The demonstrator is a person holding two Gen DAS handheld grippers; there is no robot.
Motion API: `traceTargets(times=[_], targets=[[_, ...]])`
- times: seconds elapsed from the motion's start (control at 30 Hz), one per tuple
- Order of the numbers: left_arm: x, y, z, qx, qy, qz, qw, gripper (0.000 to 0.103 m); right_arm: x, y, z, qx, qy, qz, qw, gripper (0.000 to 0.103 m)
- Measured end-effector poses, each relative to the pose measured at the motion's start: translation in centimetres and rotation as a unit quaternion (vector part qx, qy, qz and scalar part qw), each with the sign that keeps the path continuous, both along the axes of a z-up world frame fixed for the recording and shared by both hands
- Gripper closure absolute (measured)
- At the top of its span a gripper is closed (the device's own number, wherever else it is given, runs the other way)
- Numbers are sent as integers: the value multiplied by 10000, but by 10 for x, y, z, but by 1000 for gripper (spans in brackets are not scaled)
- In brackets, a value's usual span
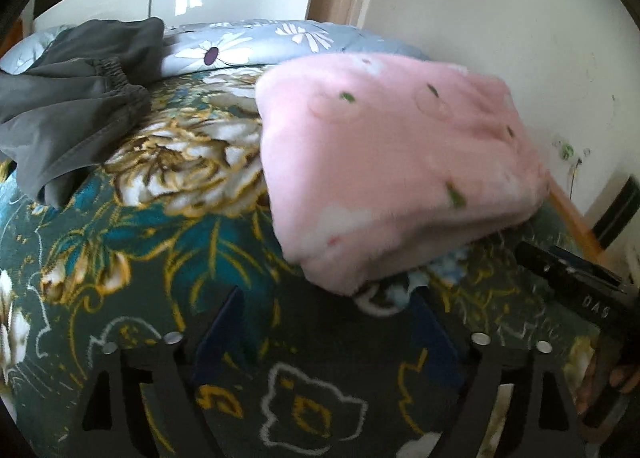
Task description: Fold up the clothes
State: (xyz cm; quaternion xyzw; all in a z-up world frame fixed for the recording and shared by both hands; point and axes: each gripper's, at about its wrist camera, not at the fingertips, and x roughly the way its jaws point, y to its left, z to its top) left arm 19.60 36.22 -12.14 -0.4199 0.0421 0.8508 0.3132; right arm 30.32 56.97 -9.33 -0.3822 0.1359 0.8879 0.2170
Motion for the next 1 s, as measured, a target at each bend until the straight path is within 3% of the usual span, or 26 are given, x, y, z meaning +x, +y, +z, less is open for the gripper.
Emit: traceTargets(times=[0.07,0.23,0.3,0.37,0.67,1.0], targets=[[3,2,-2,-29,69,-37,10000,0,2,-1,-6,118,-81,-118,9998,27],[-1,3,-1,49,-57,38,10000,0,8,-3,-21,412,-285,-414,9979,26],[-2,2,-1,58,-71,59,9999,0,10,-4,-28,529,-366,-532,9965,7],[-2,4,-1,27,-58,40,10000,0,12,-4,-31,588,-410,-630,9954,0],[3,12,-2,-124,-75,-94,9998,0,25,4,-28,617,-397,-766,9944,0],[7,12,-9,-449,231,139,9986,0,31,4,-22,755,-411,-810,9930,0]])
